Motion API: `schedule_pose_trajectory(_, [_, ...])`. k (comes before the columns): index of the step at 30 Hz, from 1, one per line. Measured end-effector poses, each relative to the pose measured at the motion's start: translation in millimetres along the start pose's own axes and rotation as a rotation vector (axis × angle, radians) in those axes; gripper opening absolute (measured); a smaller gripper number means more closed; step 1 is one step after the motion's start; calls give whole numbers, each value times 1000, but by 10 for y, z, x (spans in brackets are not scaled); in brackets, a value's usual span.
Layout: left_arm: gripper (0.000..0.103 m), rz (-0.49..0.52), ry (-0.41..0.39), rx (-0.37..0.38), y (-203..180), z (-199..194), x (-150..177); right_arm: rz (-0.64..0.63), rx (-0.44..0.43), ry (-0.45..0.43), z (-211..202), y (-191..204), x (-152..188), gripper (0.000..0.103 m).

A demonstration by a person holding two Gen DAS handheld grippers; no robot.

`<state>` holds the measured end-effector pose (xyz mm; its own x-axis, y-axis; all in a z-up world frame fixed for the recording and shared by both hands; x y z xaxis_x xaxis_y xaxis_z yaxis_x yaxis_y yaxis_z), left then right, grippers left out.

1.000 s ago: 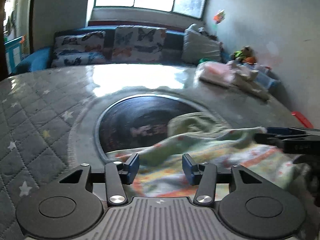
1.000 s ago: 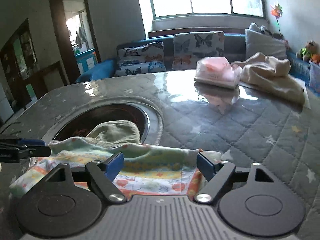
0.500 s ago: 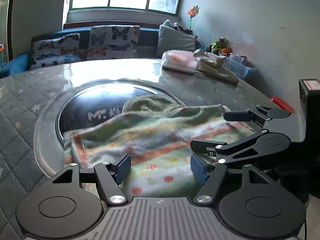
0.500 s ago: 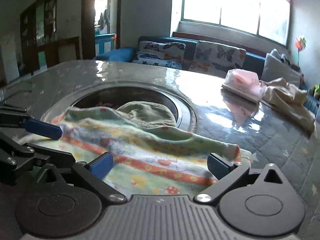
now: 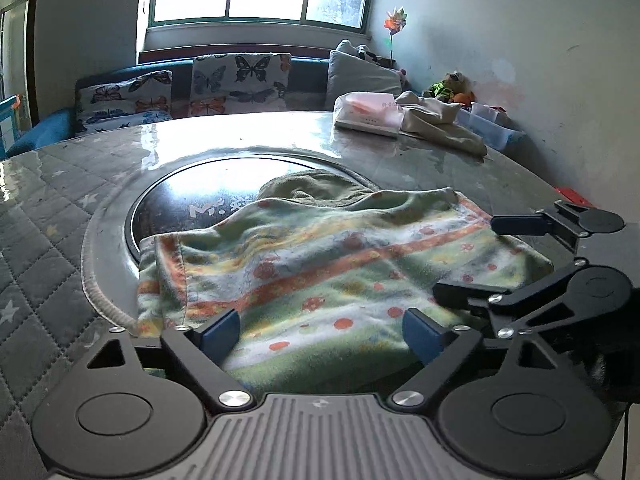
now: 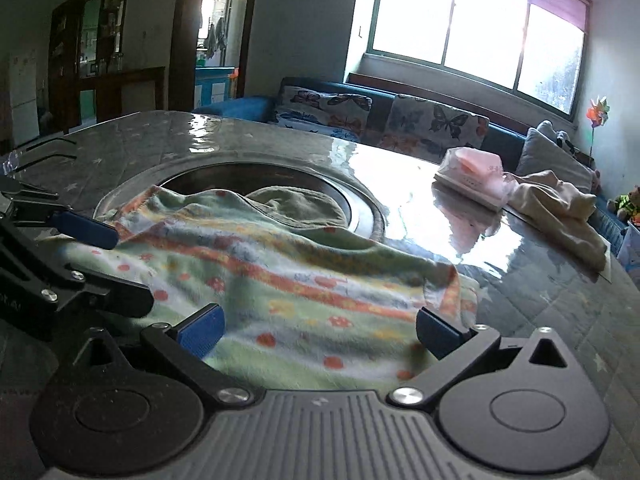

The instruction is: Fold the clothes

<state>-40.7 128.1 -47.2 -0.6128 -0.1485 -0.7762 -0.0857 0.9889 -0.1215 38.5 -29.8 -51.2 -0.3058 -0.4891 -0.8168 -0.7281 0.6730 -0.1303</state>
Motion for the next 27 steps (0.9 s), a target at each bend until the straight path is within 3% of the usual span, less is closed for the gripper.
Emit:
schedule_pose_trajectory(9, [103, 5, -16, -25, -24, -12, 56, 21, 15, 7, -100, -120, 99, 103])
schedule_pose_trajectory(27, [103, 7, -21, -43, -43, -4, 78, 150, 173, 54, -335, -708, 425, 103])
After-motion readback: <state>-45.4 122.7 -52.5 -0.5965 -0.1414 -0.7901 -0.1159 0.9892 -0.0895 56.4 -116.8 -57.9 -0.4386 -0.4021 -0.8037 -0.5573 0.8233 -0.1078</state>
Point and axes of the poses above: each gripper's, at about its wrist camera, not at the fingertips, and z roughly the way its jaws point, y to its left, x to its underside, the point moved 4 cm from there along z, roughly the way its jaws point, and after that the axes turned 1 degree about x, right-handed, at the moved point
